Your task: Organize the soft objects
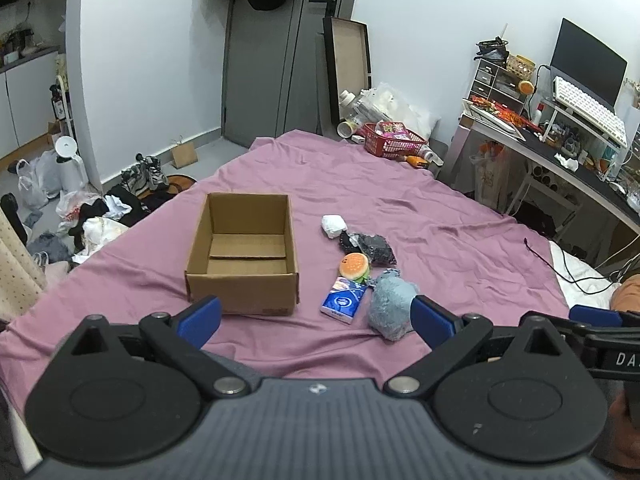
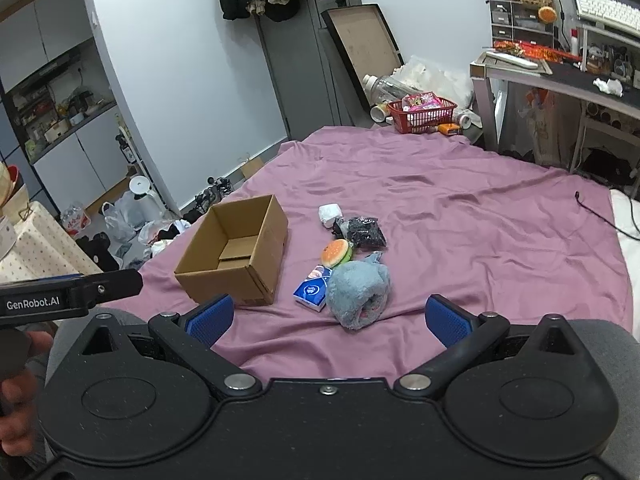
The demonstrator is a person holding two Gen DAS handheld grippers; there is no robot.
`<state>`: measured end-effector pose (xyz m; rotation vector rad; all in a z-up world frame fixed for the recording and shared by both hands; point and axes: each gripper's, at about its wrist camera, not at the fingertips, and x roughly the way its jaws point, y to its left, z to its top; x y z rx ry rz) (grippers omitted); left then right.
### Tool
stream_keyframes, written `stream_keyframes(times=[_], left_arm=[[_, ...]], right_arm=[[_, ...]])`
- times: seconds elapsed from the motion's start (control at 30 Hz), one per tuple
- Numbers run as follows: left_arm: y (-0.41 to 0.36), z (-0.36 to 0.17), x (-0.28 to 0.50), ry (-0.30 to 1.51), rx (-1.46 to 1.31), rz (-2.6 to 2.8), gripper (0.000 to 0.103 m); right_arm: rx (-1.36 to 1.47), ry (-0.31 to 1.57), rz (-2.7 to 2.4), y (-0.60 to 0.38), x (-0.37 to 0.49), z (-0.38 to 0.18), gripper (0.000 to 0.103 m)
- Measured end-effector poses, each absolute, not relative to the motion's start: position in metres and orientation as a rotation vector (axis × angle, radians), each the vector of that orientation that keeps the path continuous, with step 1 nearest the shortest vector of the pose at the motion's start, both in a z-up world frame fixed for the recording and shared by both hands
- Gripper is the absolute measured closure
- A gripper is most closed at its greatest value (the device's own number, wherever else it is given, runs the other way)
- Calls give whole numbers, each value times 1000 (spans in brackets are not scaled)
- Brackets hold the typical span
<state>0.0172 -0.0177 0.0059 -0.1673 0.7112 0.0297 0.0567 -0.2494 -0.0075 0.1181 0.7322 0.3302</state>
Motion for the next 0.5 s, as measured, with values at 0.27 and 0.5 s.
stream_keyframes(times=[0.27,0.5], left_arm=[[-27,-9,42,740,-162,14,3],[-34,-26,65,774,-169,-6,3]], right_arm=[[154,761,318,-262,76,-19,0],[180,770,283,-275,99,-32,0]])
